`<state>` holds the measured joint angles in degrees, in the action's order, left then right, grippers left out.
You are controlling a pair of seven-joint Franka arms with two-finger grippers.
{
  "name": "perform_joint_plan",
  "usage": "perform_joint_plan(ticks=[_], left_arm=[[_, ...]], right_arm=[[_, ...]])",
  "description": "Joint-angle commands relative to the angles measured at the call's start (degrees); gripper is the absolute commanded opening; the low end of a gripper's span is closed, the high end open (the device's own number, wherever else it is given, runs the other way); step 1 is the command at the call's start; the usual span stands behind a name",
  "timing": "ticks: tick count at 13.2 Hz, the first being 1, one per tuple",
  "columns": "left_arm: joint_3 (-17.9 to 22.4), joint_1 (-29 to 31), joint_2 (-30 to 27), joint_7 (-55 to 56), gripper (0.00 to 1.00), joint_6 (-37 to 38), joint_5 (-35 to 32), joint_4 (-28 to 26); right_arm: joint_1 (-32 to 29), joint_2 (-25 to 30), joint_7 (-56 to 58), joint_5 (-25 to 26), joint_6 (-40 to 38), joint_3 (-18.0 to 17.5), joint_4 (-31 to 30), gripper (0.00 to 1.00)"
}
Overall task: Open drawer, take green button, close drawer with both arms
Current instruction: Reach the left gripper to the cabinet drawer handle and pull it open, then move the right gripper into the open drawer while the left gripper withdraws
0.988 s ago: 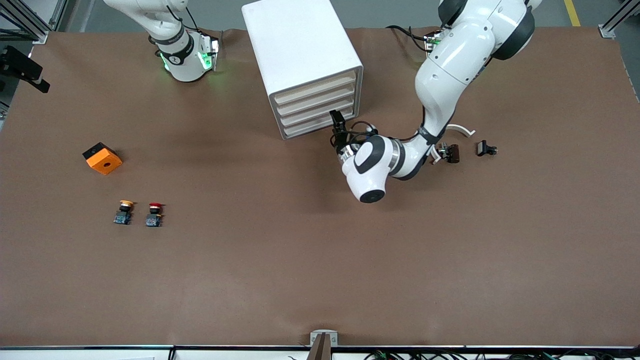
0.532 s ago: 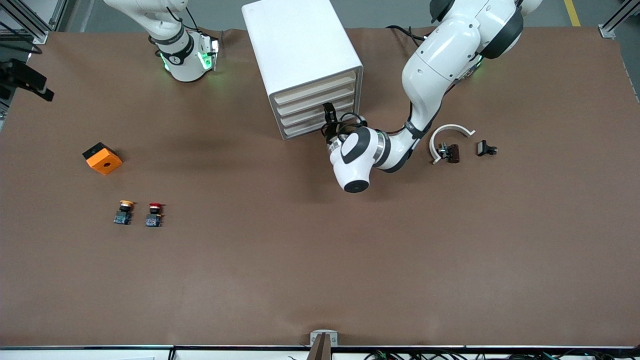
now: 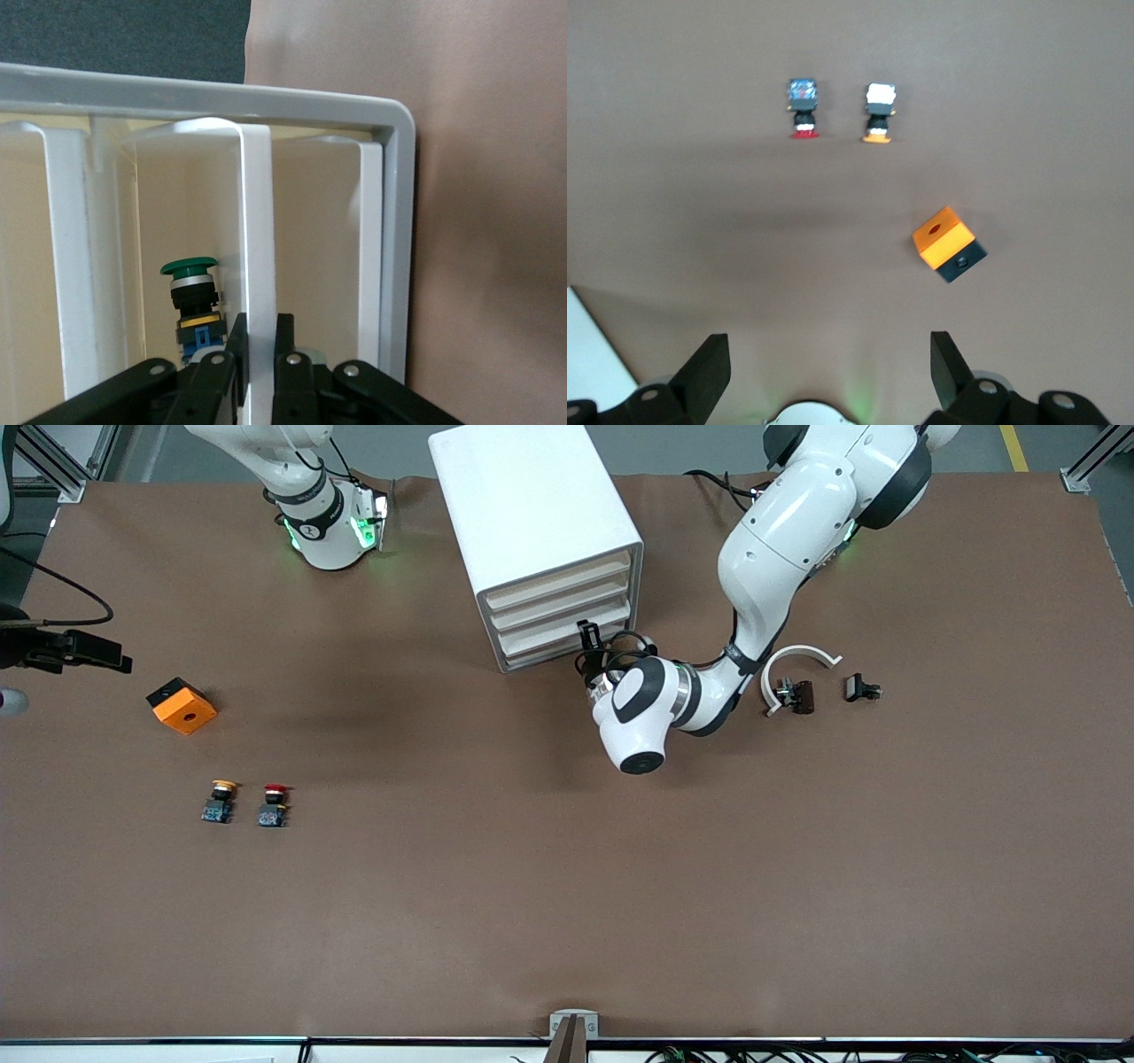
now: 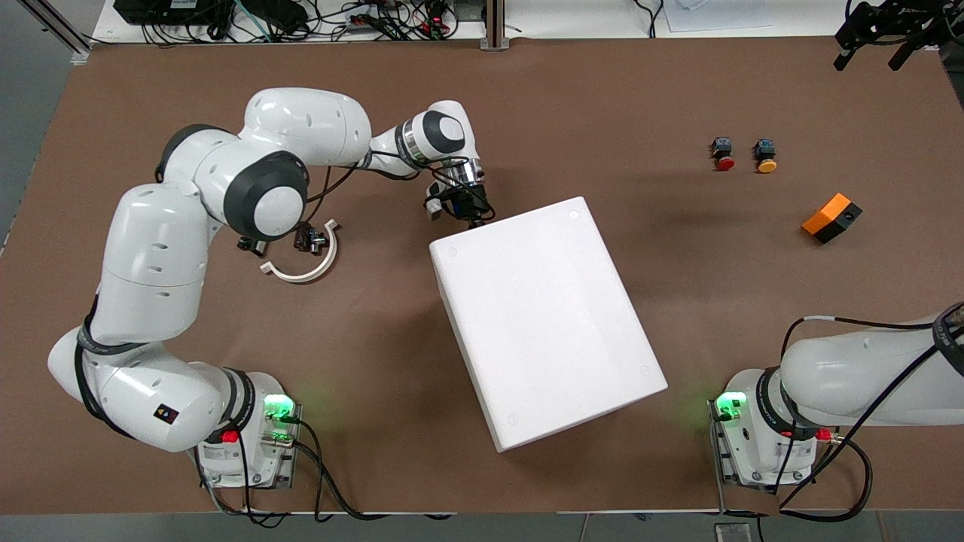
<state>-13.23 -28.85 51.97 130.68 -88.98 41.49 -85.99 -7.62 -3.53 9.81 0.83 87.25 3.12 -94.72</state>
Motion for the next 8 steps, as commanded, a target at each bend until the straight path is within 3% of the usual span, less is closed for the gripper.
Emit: perform_joint_plan(ticks=[1,6,7,8], left_arm=[[3.38,0.02,-0.99,0.19,0.0,-0.67,0.34,0.21],[3.74,5.46,-0.46,-0.68,0.0,-0.67,0.43,4.86],[3.74,5.64,-0.46,-0.95,0.15,-0.67,0.43,5.65],[3.74,5.64,-0.55,-1.56,0.54,-0.67,0.17,6.27]], right_arm=[[-1.96,-1.48,3.1,0.23,0.29,-0.48,1.82,1.0],[-1.44,-1.57,2.06,-1.09,0.03,-0.48,1.82,1.0],[-1.52,-1.57,0.93,-2.49,-0.06,-0.48,1.82,1.0],[-1.52,-1.48,-1.43,-2.94,-0.14,-0.48,1.82,1.0]])
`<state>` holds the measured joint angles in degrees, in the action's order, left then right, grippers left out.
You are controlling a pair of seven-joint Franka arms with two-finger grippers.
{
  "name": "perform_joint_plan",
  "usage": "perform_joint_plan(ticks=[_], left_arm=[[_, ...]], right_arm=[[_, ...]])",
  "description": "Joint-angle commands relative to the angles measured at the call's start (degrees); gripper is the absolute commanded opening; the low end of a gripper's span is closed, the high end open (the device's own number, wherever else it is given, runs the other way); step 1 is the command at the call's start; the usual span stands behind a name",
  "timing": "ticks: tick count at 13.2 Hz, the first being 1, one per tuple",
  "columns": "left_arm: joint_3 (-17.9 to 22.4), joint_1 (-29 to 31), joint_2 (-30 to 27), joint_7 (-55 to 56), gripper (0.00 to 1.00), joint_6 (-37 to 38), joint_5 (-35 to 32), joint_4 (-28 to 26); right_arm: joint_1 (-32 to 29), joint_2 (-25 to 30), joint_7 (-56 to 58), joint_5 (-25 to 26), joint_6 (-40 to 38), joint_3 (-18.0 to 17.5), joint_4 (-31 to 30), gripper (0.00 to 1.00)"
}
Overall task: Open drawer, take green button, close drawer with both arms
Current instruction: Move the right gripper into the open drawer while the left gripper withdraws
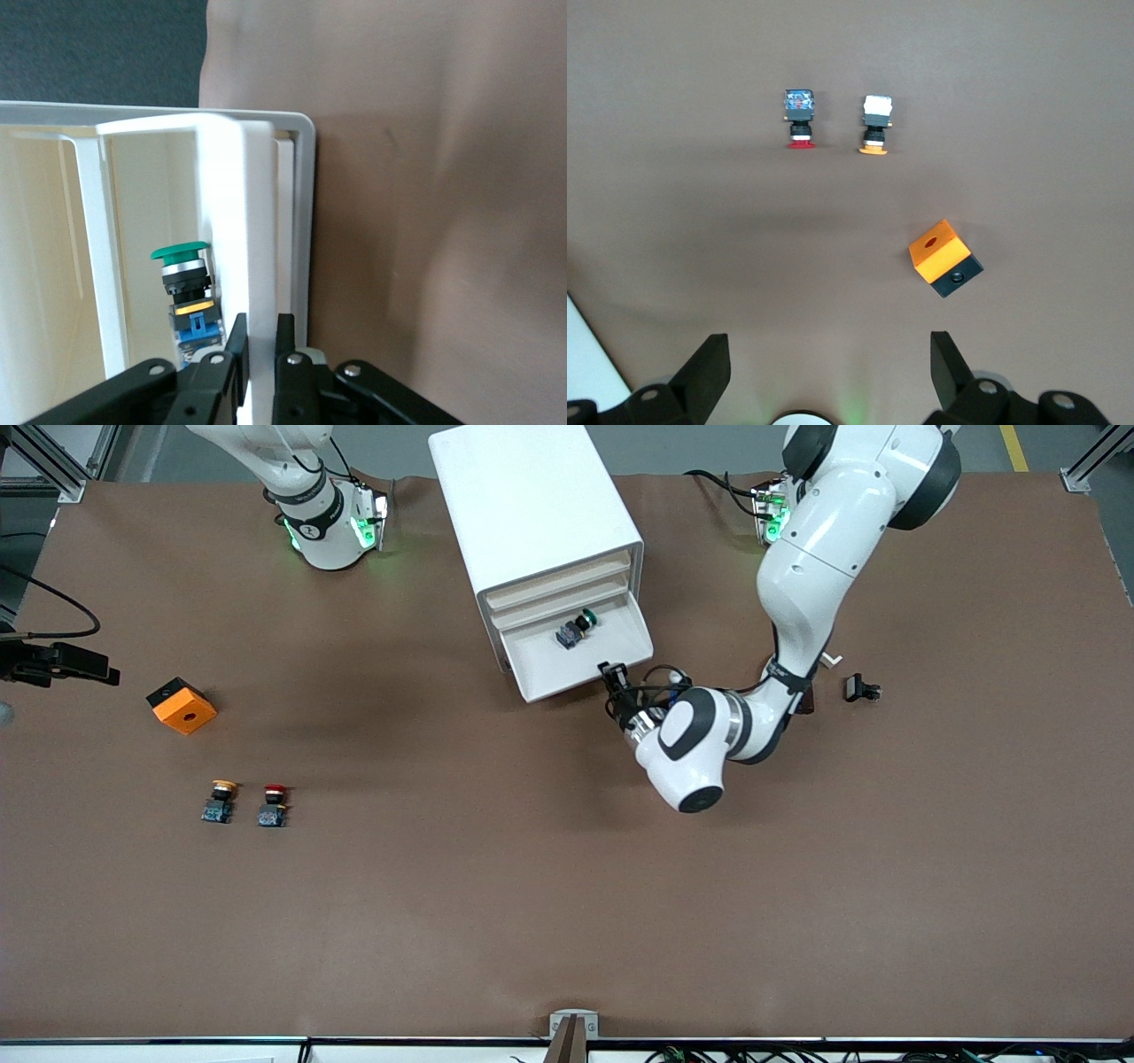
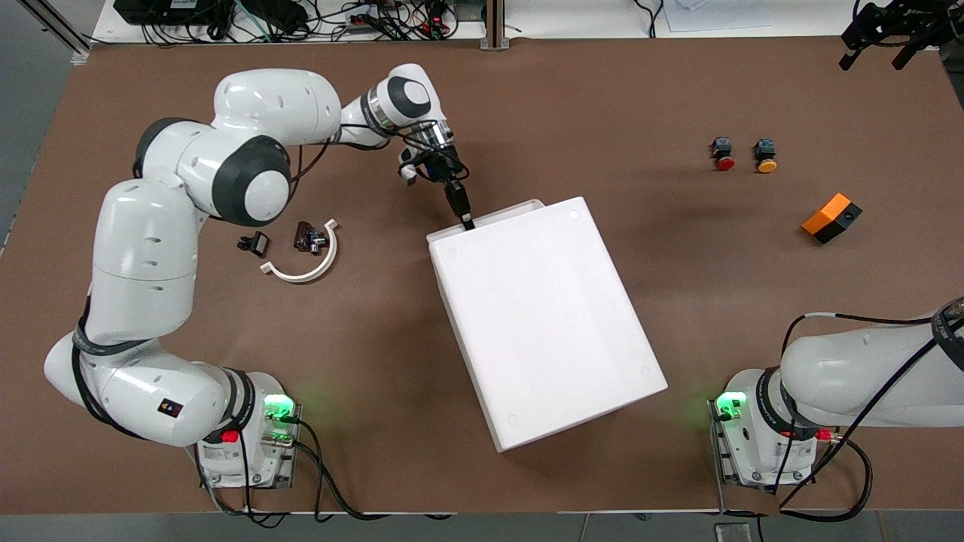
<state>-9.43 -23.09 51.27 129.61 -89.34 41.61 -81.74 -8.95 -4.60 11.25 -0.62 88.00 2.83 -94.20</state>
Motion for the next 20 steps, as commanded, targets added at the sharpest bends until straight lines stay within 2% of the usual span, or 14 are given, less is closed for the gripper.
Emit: perform_joint_plan(ticks=[1,2,5,8,10,12,15,17,20], left_arm=[[0.02,-0.03,-0.03,-0.76,0.87,-0.23,-0.38,2.29],[0.37,0.75,-0.29,-0.76,1.0,0.12,-0.56,2.81],[1.16,4.35,-0.73,-1.54,1.0,0.92,-1.0,6.14],[0.9,7.69,-2.75,-4.97,1.0,1.36,-9.14,8.7],[0.9,9.28,-7.13,-7.86,1.0,1.36,-18.18,8.88],[0.99,9.29,-11.52,-12.69,1.0,1.53,-26.19,8.88],[1.08,11.83,-16.18,-15.07,1.0,1.71,-31.48,8.8],[1.08,12.27,-20.23,-23.91,1.0,1.71,-36.57,8.71],[1.16,13.94,-25.94,-34.12,1.0,5.03,-37.99,8.18]], right_arm=[[0.16,-0.33,-6.03,-1.49,-1.25,-0.37,1.3,1.0],[1.04,-0.07,-10.85,-1.49,-1.43,-0.81,1.3,1.0],[7.7,0.55,-29.37,-2.36,-3.1,-0.81,1.3,1.0],[17.27,0.38,-49.15,-3.07,-2.14,-0.81,1.48,1.0],[22.9,0.38,-60.41,-3.77,0.06,-0.72,1.22,1.0],[27.47,0.2,-65.54,-4.48,0.94,-0.72,0.6,1.0],[36.7,0.29,-78.7,-4.48,6.99,-0.72,-2.83,1.0],[43.2,-0.15,-86.88,-4.48,10.16,-0.64,-3.09,1.0],[51.47,-1.81,-97.17,-3.77,14.73,-0.64,-3.44,1.0]])
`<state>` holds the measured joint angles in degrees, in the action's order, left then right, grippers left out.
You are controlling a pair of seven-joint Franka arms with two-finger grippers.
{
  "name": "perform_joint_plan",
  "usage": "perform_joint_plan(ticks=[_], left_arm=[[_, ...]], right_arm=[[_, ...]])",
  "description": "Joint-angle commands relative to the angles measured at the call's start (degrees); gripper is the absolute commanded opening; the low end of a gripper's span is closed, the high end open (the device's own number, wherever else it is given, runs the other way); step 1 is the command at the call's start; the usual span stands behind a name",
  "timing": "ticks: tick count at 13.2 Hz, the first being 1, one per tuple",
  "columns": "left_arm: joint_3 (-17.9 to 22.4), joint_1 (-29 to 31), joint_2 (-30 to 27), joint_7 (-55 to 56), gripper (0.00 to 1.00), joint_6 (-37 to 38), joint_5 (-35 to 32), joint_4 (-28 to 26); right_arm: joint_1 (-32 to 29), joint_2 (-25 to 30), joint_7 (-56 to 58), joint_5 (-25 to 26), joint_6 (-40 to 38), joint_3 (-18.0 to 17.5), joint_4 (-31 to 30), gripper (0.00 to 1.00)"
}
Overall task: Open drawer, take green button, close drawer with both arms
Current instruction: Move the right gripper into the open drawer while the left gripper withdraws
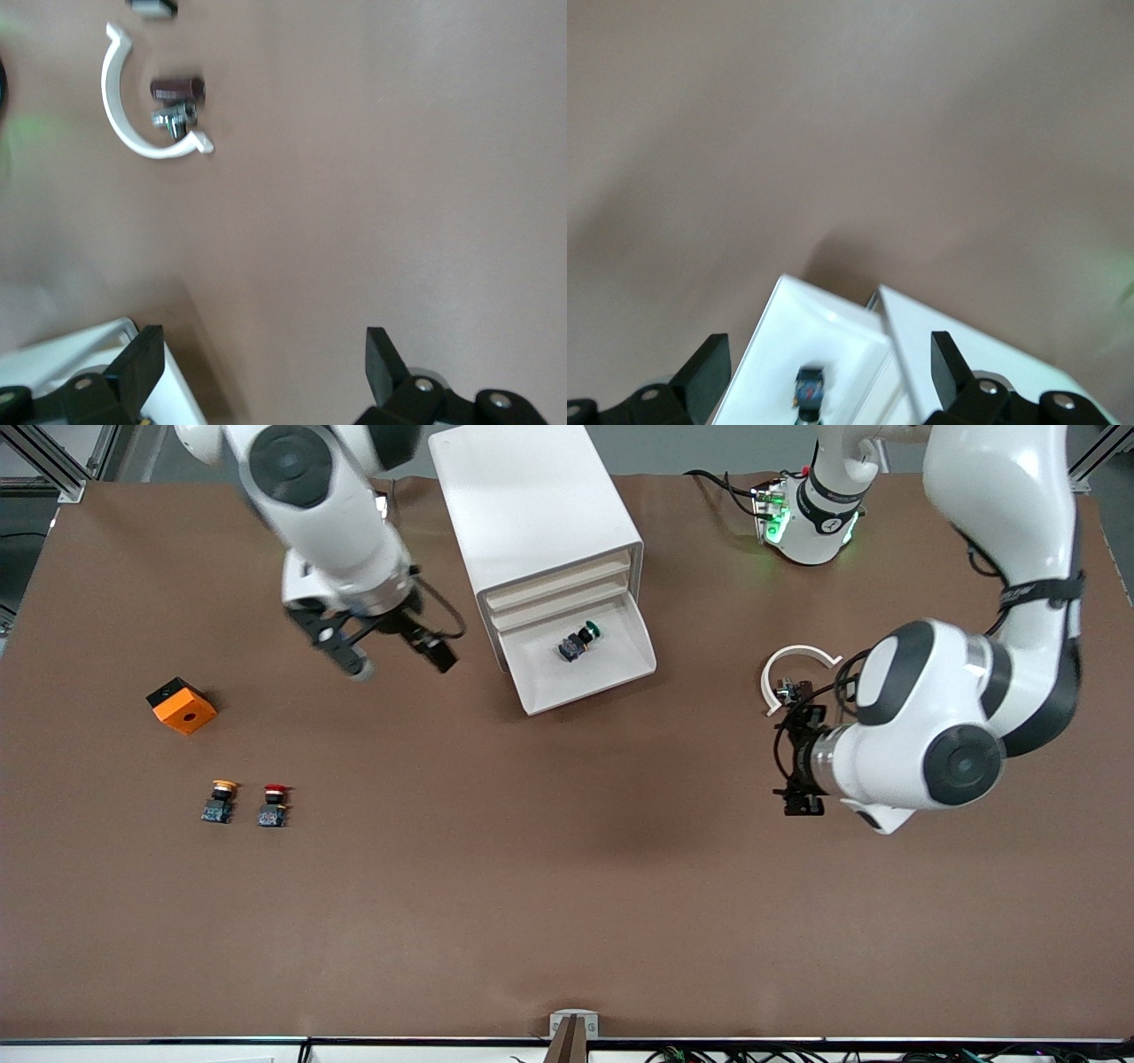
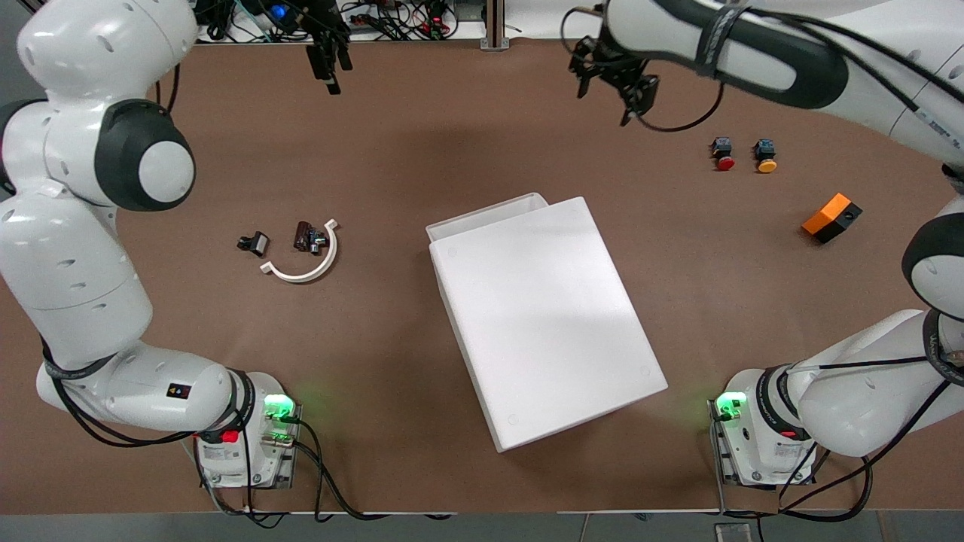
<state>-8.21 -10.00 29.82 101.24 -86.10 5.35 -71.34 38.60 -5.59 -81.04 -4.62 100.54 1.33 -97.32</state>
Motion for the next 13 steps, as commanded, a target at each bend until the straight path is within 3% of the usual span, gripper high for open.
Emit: perform_joint_plan(ticks=[1,6,11,13], left_arm=[[-0.14,1.47,-6.25,-9.88,1.0,2.25,-2.1,-2.4],[-0.76,6.04,-14.33,-40.26,1.0,4.37,-2.8,-6.43],[-0.49,6.48,-21.37,-59.89,1.0,4.37,-6.58,-13.9],[-0.5,6.48,-24.18,-66.49,1.0,4.28,-6.58,-17.15]], right_arm=[[5.59,-1.69,-7.7,0.22,3.85,0.87,-0.24,1.0],[13.15,-7.14,-15.37,0.22,10.72,0.87,-0.24,1.0],[18.78,-16.27,-18.01,1.01,17.04,0.96,-0.15,1.0],[19.84,-18.66,-18.01,3.9,17.75,0.96,-0.15,1.0]])
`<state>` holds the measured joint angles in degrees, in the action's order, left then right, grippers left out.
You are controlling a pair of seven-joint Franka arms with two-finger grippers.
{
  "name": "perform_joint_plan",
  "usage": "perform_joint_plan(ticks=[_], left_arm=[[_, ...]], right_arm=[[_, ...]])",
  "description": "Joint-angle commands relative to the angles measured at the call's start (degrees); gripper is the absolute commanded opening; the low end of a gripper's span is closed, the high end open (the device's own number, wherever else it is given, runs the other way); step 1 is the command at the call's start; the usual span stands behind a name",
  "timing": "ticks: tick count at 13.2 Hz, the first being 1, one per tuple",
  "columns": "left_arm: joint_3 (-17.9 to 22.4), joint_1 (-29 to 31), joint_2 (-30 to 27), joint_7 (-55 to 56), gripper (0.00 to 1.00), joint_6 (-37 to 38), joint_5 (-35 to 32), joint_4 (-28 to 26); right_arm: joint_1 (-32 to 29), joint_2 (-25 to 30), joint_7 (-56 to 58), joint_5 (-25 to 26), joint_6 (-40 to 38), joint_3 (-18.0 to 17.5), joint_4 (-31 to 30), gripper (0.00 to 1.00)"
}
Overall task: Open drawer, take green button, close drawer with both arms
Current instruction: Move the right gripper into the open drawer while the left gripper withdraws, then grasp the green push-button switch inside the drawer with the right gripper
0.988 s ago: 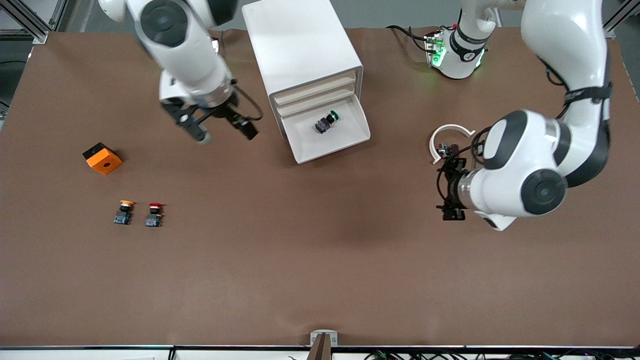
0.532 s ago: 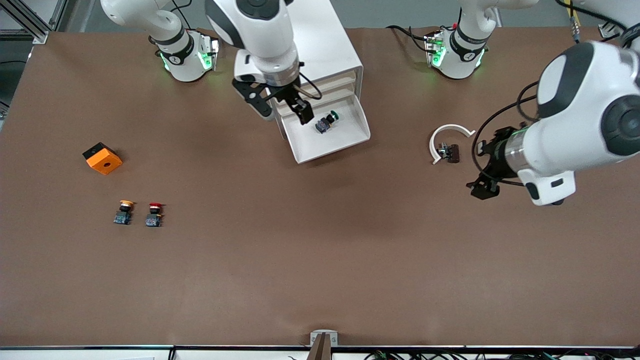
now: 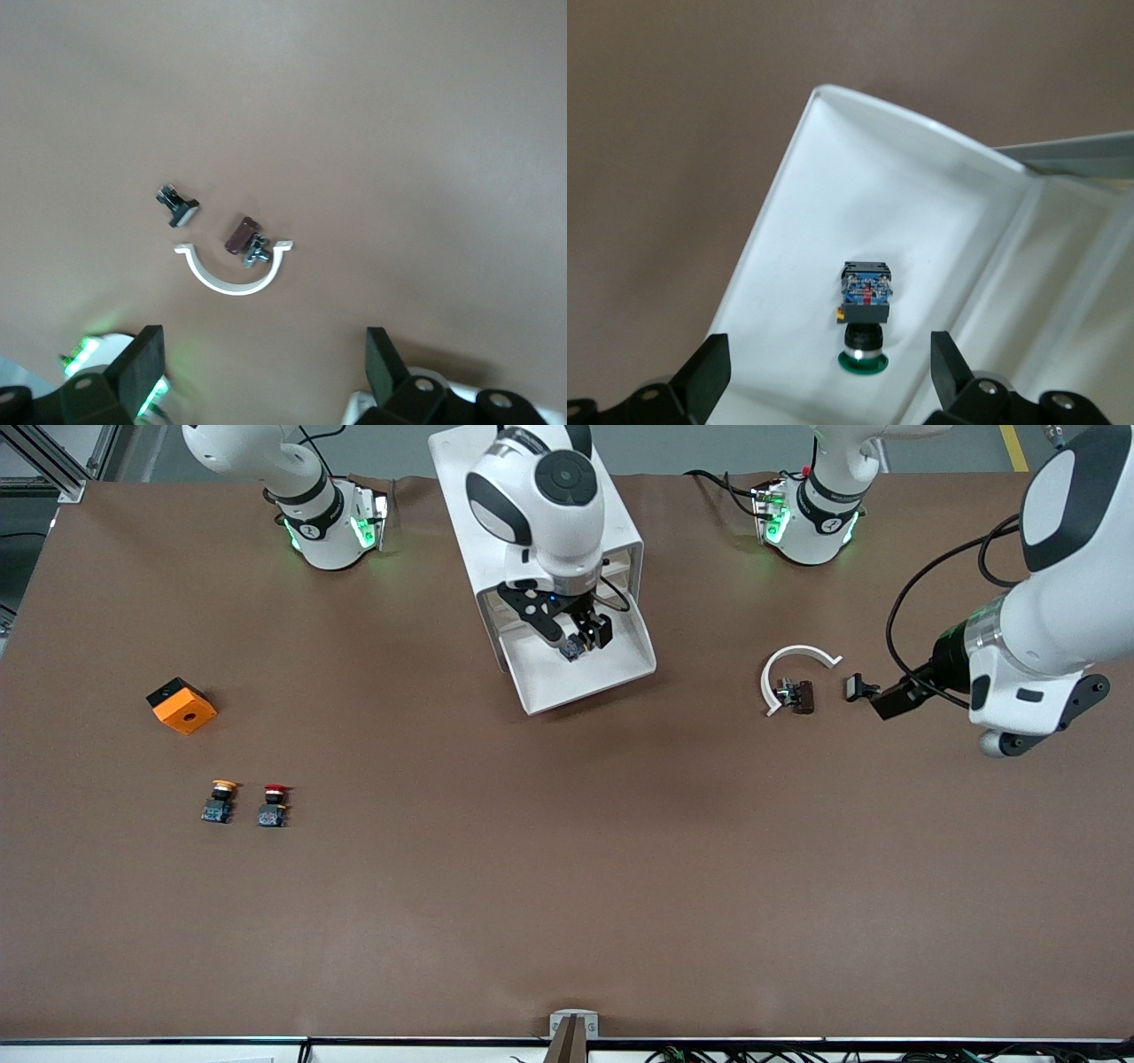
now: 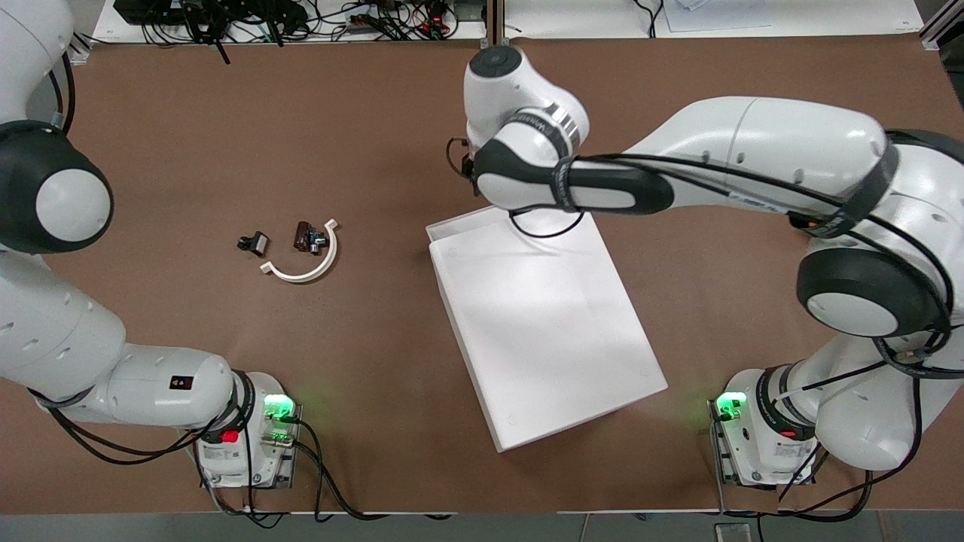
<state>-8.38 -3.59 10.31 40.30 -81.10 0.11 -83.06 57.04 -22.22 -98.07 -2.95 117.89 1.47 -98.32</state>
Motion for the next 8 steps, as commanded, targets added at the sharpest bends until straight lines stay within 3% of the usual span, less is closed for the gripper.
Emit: perform_joint_plan(ticks=[1,5,8], left_arm=[[-0.32,0.07,-6.25,-6.63,1.0,-1.16,-1.35,-7.62],[-0.58,-0.02,-10.92,-9.78,1.0,-4.67,-1.43,-15.53],[-0.58,-0.02,-11.98,-12.0,1.0,-5.56,-1.43,-18.44]], right_arm=[[1.75,-2.83,-0.98,2.51,0.41,0.82,0.85,1.0],[1.67,-4.68,-0.37,3.39,0.5,0.82,1.12,1.0],[1.67,-5.82,-0.11,3.39,1.28,0.73,1.29,1.0]])
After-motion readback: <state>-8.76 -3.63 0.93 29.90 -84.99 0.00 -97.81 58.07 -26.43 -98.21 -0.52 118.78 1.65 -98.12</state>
